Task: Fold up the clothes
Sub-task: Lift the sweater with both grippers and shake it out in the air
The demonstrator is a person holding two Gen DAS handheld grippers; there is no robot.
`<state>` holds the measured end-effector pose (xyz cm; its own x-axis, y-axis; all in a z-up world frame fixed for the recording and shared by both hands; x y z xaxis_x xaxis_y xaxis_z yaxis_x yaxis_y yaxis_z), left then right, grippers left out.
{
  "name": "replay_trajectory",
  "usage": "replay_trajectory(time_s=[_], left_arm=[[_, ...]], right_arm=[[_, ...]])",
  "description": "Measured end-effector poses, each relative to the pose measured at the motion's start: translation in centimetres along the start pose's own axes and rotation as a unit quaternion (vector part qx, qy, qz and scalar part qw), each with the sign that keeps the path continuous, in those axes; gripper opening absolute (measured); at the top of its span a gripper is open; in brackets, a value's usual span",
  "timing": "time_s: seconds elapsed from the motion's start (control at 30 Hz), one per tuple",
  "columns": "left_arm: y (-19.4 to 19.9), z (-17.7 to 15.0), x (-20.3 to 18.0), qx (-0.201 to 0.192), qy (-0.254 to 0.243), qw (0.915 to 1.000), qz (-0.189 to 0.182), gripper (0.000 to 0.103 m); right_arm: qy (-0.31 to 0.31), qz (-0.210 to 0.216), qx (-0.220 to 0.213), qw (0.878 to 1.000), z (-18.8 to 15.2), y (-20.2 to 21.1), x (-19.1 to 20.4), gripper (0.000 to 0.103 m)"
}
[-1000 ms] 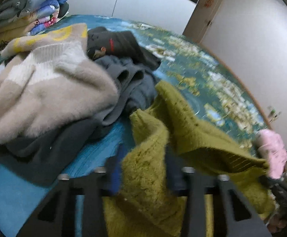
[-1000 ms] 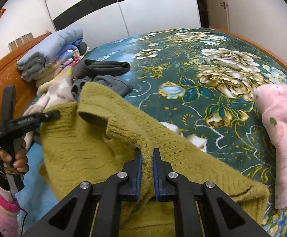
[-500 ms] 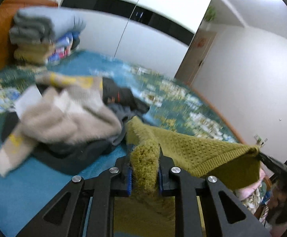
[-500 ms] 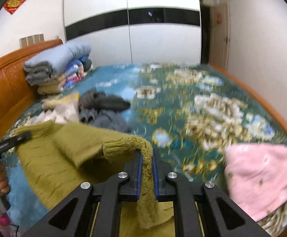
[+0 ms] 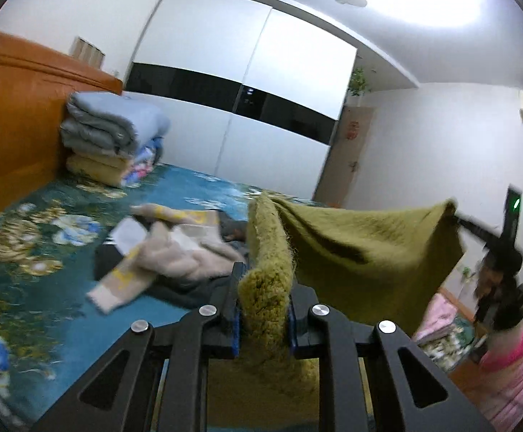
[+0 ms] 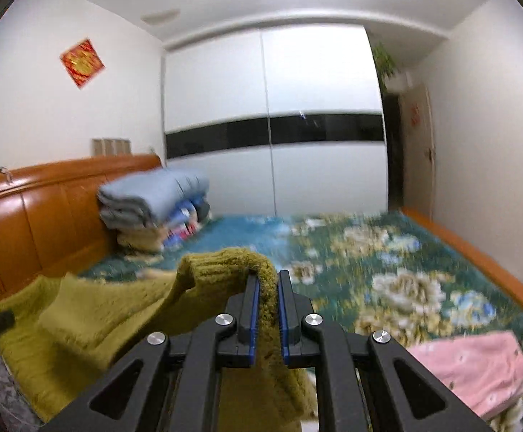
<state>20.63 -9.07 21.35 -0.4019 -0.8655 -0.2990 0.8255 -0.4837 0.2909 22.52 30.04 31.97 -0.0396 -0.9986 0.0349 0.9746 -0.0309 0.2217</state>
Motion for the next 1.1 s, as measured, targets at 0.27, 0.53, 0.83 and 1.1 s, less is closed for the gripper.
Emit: replay_trajectory(time_s=[0.27, 0.53, 0.83, 1.1], left_arm=[[-4.6, -6.1, 7.7, 0.059, 0.097, 0.9915, 0.062, 0.021], [-12.0, -11.7, 13.0, 0.146, 0.141, 0.9721, 0.118, 0.024], [-15.1, -8.1, 11.2, 0.147, 0.196, 0.9692, 0.027, 0.057], [-27.5, -14.5, 8.3, 0.306, 0.370, 0.8771, -0.022, 0.061]], right_arm=[[0.034, 0.006, 0.063, 0.997, -1.9, -8.3, 3.4, 0.010], [0.055, 0.006, 0.182, 0.982, -10.4, -20.7, 6.5, 0.010], [0.047, -0.004, 0.244, 0.969, -16.1, -26.0, 5.8, 0.010], [0.017, 0.013, 0.244, 0.970, -16.3, -24.5, 5.4, 0.010]])
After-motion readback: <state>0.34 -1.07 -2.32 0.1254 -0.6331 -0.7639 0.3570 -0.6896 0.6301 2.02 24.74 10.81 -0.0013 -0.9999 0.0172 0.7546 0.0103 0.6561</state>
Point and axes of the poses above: each gripper's, at about its wrist camera, not at the fingertips, and y roughly against the way its jaws point, x to its left, z to its top, the point moved 8 cm from there along -y, roughly the way its jaws point, and after that the axes turned 1 degree about -x, right-handed, at the moved point
